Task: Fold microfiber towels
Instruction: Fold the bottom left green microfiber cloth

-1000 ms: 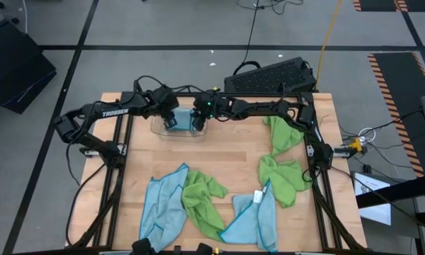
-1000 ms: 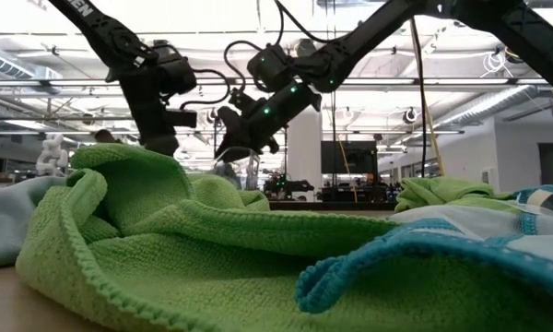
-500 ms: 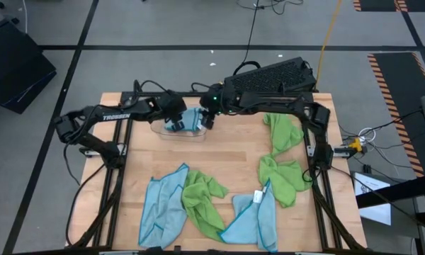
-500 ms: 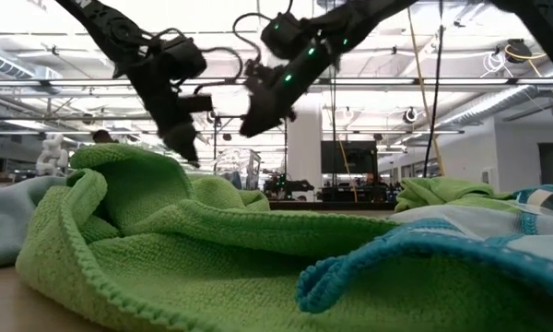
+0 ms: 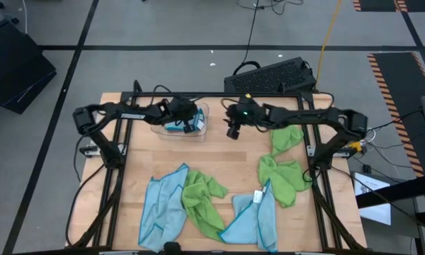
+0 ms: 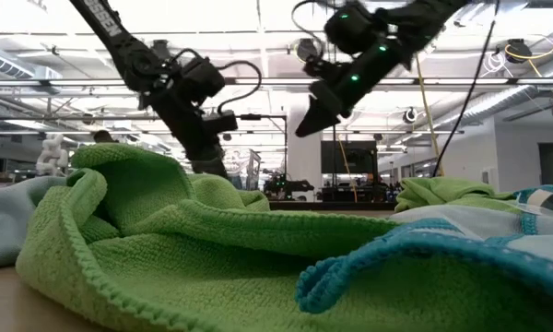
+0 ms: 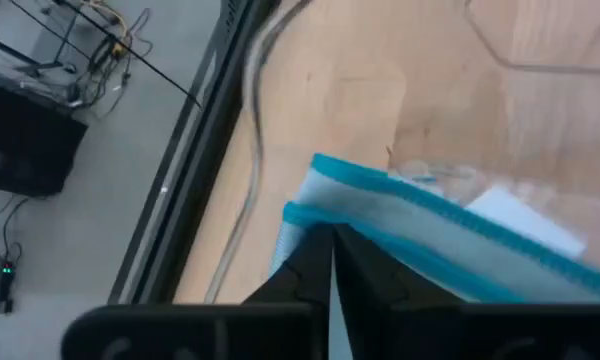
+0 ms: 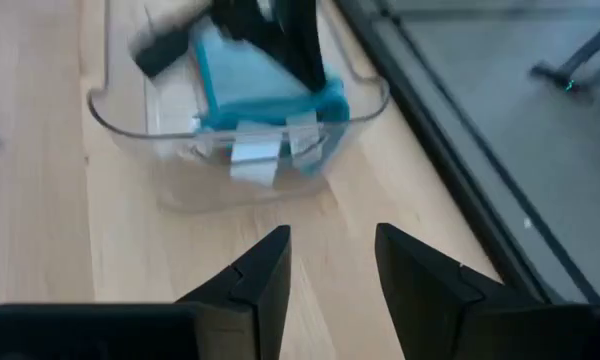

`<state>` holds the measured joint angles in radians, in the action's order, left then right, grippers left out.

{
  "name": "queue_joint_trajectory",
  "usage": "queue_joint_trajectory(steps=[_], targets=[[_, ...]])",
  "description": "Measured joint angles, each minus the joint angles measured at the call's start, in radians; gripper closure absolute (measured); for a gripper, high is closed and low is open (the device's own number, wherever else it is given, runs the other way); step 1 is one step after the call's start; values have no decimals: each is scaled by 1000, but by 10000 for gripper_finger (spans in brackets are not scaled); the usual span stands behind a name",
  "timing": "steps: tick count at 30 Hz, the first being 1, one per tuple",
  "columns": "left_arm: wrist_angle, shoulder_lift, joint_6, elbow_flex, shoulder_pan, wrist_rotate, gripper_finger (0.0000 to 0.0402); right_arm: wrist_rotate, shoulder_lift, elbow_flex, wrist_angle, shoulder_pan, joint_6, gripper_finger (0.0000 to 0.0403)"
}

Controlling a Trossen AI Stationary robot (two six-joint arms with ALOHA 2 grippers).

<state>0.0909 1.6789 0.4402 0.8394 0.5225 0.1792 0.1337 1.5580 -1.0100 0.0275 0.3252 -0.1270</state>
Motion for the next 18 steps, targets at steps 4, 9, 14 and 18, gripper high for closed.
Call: queue_joint_trajectory(steps=[4,9,14,18], targets=[[2,56,11,-1,25,-42,398,0,-68,132,172,8,2,261],[-92,68,12,-2,54,-139,385,1,-104,200,244,16,-11,261],[-164,25,47,-2,61,-250,383,-1,-98,207,245,22,-18,261],[-171,-65,4,0,54,-219,396,-3,-97,207,240,22,-17,261]])
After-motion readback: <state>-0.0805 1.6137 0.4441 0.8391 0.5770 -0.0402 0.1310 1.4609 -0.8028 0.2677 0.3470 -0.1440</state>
